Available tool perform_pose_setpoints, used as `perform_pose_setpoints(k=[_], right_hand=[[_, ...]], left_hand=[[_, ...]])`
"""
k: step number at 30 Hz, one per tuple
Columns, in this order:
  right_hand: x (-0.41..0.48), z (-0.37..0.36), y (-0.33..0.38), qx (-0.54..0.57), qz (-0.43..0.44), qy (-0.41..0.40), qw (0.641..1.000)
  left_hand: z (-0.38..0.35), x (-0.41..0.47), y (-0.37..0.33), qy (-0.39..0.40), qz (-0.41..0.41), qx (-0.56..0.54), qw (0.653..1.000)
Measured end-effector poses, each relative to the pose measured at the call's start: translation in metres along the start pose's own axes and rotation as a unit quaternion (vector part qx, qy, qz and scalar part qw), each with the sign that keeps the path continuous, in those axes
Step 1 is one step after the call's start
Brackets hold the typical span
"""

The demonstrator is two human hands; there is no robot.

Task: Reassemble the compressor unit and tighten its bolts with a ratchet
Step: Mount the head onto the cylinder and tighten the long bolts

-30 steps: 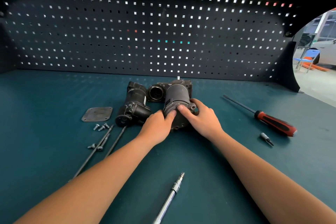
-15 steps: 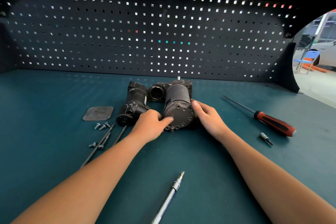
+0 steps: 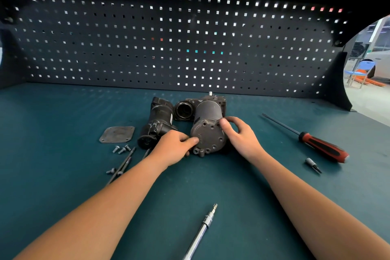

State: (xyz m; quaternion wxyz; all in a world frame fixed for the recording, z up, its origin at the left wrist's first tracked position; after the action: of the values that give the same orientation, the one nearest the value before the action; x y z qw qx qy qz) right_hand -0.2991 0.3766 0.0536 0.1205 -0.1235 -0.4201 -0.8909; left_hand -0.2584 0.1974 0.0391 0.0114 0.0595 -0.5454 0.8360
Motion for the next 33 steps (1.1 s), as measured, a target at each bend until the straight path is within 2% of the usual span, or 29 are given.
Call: perform_pose_setpoints(k=[4,9,17,22,29,33], right_hand=[[-0.007,-0.005,-0.001,-0.031,0.008,0.059,0.998],[-0.006,-0.007,0.002,-0.071,0.040,0.078,0.994],[-0.007,-0.008,0.016,-0.080,0.074,0.048,0.993],[-0.004,-0.005,0.019,-0.052,0.068,0.018,0.996],[-0.007,-0.006,0.016,-0.074,0.072,0.028,0.994],[-0.008,-0.006,0.017,-0.073,0.078,0.021,0.994]], left_hand=[[-0.004,0.000,-0.008,0.002,-0.042,0.030,0.999],[-0.017,0.001,-0.011,0.063,-0.060,-0.077,0.993],[-0.005,0.001,-0.016,-0.025,-0.131,-0.014,0.991],[0.003,0.004,-0.012,-0.047,-0.110,-0.103,0.987],[0.001,0.002,-0.010,-0.040,-0.116,-0.081,0.989],[-0.001,0.007,-0.009,0.021,-0.089,-0.115,0.989]])
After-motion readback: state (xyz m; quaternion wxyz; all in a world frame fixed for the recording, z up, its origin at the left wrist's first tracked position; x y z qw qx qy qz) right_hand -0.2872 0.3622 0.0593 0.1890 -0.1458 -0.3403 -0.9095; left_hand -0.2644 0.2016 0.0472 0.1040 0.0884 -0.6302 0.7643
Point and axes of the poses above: each hand's wrist, its own x-axis towards the middle knuckle, its own z-axis out of the back of the hand, y = z × x, the point moved 8 cm from there along x, towards the middle knuckle, and after that the axes turned 12 degrees about -x, right-handed, at the moved point
